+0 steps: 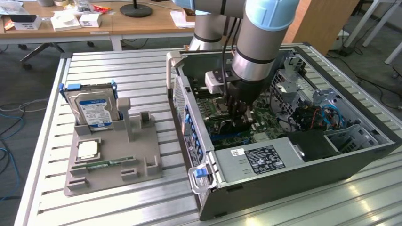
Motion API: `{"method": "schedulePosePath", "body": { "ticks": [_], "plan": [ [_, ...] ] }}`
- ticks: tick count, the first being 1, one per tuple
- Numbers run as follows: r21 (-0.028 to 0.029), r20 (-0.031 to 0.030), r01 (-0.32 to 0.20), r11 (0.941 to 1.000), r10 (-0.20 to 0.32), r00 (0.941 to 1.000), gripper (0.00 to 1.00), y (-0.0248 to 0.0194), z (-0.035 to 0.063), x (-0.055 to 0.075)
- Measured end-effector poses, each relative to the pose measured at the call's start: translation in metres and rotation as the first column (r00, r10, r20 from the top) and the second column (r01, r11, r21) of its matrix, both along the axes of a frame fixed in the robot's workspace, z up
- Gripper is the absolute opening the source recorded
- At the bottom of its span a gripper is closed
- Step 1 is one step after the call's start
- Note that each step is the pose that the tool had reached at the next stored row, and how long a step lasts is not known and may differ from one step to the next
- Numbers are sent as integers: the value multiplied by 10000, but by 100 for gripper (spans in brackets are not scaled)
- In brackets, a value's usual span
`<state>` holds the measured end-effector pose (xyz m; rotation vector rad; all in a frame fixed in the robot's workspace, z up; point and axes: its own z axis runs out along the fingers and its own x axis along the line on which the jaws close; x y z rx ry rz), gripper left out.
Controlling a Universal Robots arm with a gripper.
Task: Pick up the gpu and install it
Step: 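Insert the gpu into the slot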
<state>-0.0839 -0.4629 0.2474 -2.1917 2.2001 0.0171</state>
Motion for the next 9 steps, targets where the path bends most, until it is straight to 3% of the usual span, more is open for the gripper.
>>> {"method": "schedulePosePath", "body": {
  "ticks": [9],
  "plan": [
    [0,-2,2,10000,-2,10000,27,-1,0,-4]
  ]
}}
